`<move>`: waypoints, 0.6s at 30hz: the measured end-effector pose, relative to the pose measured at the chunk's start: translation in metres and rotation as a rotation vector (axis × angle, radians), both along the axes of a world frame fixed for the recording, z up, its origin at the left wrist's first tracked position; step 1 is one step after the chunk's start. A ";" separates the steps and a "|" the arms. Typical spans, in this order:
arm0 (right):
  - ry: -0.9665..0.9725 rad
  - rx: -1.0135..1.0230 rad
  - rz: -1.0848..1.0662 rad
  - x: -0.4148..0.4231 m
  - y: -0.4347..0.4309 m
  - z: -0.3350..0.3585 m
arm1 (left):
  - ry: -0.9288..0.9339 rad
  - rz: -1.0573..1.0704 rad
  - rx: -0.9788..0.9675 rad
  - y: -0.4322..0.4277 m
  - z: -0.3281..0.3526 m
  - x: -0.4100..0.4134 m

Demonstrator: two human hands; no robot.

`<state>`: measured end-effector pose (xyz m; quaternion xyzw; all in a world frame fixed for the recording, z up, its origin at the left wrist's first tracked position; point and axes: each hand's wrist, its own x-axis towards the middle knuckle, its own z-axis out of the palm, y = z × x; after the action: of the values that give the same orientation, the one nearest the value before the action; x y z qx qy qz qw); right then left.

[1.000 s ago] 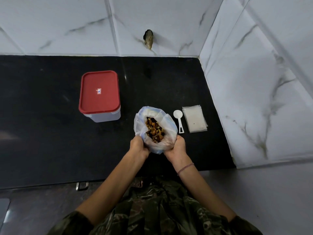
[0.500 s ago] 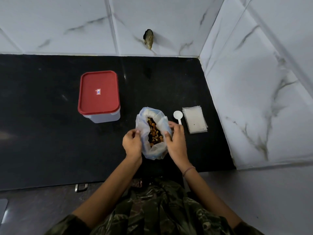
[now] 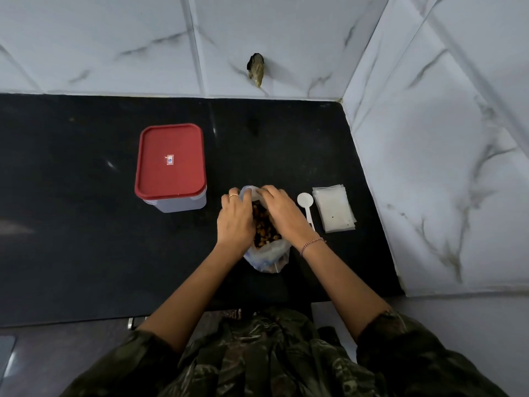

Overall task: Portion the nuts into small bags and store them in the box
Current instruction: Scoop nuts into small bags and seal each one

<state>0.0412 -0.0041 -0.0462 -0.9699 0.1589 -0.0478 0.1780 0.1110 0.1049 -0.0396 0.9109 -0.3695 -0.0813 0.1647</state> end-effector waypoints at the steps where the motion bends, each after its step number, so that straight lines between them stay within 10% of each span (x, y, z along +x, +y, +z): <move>1: -0.004 0.020 -0.002 0.001 -0.004 -0.002 | 0.011 -0.008 -0.008 -0.001 0.000 0.003; 18: -0.110 0.789 -0.480 0.023 -0.025 -0.007 | 0.374 0.185 -0.175 -0.019 0.004 0.042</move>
<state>0.0647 -0.0296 -0.0531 -0.7600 0.3753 -0.0749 0.5253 0.1531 0.0858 -0.0353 0.8922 -0.2531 -0.2012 0.3154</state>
